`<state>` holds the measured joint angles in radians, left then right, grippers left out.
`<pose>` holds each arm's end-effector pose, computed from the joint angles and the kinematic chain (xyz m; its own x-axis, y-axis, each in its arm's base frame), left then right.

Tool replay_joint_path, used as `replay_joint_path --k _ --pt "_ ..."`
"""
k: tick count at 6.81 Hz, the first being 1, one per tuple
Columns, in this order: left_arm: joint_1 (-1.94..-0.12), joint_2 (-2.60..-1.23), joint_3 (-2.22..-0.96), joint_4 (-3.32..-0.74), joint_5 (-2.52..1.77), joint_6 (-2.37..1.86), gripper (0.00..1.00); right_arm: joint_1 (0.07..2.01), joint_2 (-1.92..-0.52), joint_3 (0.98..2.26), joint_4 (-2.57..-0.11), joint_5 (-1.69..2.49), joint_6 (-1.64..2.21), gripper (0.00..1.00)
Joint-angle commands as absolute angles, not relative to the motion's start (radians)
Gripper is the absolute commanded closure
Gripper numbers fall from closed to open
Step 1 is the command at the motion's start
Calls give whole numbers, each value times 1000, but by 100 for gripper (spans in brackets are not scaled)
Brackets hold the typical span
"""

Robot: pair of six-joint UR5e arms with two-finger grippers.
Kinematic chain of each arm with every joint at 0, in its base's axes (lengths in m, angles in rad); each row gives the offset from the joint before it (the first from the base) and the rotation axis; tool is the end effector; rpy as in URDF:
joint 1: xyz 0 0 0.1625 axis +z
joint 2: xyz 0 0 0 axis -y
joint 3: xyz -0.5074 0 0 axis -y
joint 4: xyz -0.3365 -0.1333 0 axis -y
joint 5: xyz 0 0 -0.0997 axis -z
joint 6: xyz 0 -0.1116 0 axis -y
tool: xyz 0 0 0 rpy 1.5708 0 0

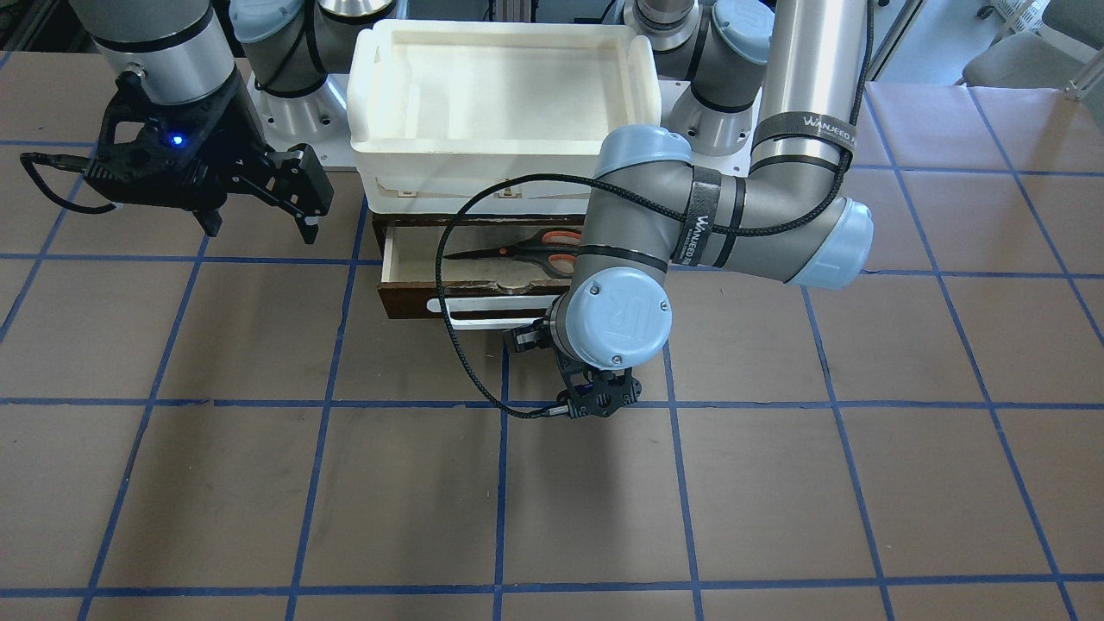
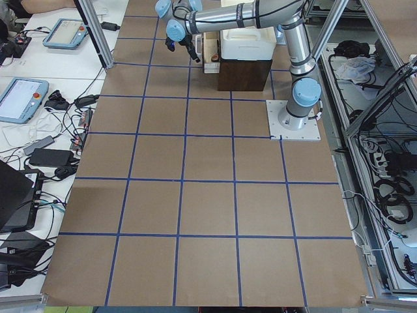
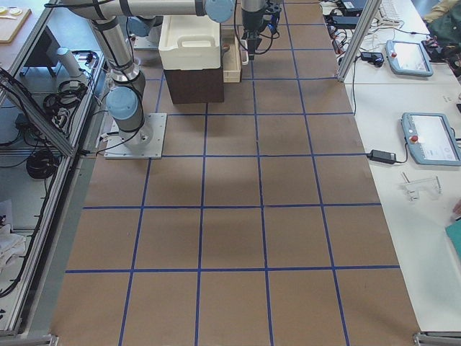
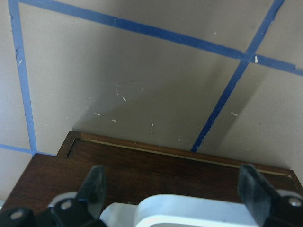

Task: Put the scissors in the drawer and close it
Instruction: 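Push the drawer front away from the robot with the left gripper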

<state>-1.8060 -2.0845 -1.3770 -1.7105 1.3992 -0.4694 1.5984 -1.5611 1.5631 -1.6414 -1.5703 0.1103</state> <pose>-0.2902 -0.5571 0.3558 -0.9648 -0.2552 -0.0642 -0.2552 0.8478 0.4648 0.1457 -0.4447 0.5647 -0.9966 0.0823 -0.0080 0.0827 0.9942 -0.0681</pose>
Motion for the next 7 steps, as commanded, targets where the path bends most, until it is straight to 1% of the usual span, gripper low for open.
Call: replay_joint_path --k 1,3,7 --pt "-1807 -2069 -1414 -1739 1396 -469 0 1598 -1560 1563 -1641 -1571 110 0" --pt "-1807 -2066 -1442 -1764 1394 -468 0 1598 -1560 1565 -1640 -1571 110 0" --pt "-1805 -2072 -1445 -1811 1394 -469 0 1598 -1559 1563 -1641 -1569 110 0"
